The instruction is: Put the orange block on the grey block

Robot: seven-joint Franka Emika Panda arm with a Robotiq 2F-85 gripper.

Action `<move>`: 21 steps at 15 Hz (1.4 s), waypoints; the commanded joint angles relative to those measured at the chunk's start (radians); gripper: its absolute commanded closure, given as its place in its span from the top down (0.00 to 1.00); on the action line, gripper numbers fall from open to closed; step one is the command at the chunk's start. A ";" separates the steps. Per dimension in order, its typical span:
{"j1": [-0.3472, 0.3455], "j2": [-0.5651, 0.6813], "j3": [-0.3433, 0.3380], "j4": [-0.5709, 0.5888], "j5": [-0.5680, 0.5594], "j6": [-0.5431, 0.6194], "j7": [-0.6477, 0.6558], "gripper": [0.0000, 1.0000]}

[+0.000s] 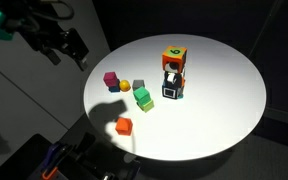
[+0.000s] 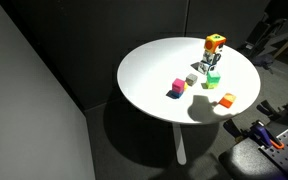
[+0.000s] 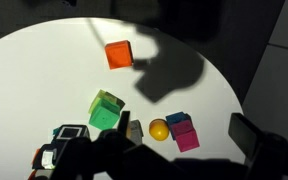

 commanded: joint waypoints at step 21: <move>-0.094 0.163 -0.025 0.011 -0.057 0.129 0.060 1.00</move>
